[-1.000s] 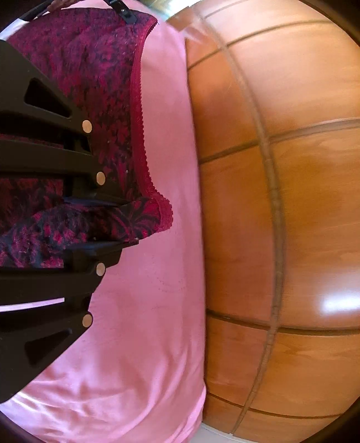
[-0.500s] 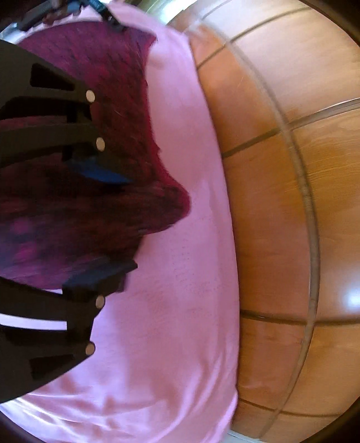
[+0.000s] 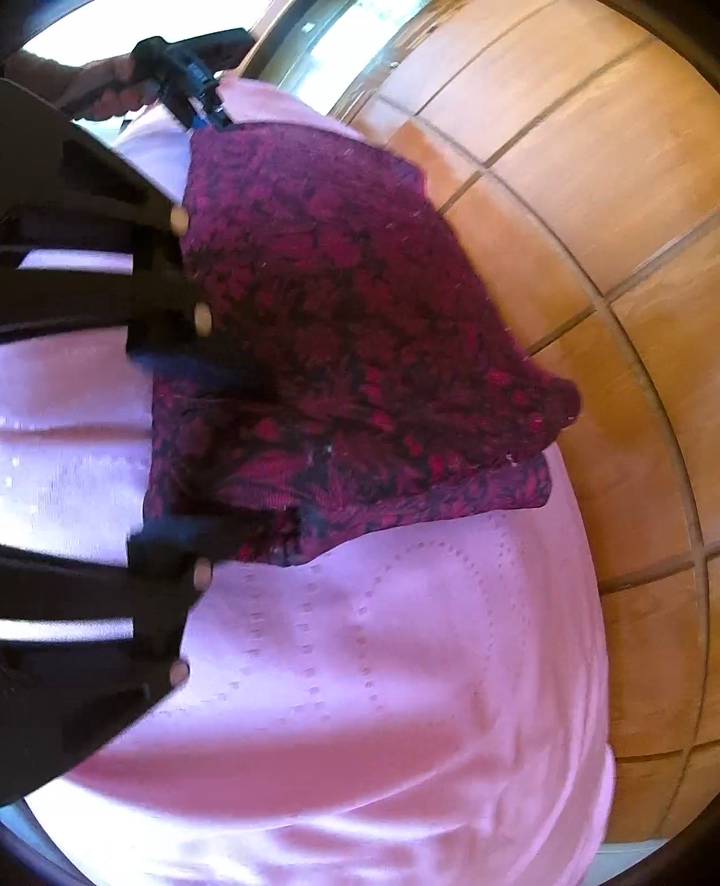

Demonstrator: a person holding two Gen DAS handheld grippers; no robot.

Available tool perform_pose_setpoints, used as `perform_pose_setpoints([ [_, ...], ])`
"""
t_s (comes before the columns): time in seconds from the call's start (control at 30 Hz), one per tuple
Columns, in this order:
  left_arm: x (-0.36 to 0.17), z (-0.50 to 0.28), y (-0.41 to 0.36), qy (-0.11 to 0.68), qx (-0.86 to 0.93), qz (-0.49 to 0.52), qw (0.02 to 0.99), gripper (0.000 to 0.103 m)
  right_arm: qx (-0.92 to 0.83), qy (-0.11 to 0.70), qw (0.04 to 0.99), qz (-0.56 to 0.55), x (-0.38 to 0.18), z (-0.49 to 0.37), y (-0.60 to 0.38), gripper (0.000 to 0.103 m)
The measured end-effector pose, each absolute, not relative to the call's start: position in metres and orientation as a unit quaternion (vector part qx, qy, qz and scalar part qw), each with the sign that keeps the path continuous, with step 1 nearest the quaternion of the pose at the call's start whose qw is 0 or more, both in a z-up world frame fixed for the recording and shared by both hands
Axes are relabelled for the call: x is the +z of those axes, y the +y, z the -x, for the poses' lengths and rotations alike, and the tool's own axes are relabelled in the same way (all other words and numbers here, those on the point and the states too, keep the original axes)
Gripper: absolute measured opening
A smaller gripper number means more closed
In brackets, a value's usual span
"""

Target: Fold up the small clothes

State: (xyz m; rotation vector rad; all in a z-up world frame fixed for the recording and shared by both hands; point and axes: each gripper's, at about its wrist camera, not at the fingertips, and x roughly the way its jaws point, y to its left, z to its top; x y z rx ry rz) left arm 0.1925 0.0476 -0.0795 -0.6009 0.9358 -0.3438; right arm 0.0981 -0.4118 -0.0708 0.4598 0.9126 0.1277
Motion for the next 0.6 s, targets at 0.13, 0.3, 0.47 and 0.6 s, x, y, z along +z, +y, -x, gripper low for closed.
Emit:
perform_pose_setpoints([
  [0.13,-0.063,-0.184,0.054,0.422,-0.177,0.305,0.835,0.010,0.079,0.409,0.879,-0.231,-0.045,-0.086,-0.417,0.012],
  [0.3,-0.040,-0.157,0.054,0.417,-0.193,0.282,0.842,0.010,0.108,0.394,0.883,-0.229,-0.017,-0.045,-0.421,0.011],
  [0.47,-0.039,-0.119,0.059,0.435,-0.193,0.273,0.836,0.010,0.105,0.428,0.869,-0.225,-0.030,-0.008,-0.425,0.011],
  [0.6,-0.041,-0.109,0.056,0.443,-0.177,0.250,0.842,0.018,0.097,0.441,0.863,-0.226,-0.039,-0.007,-0.425,0.019],
])
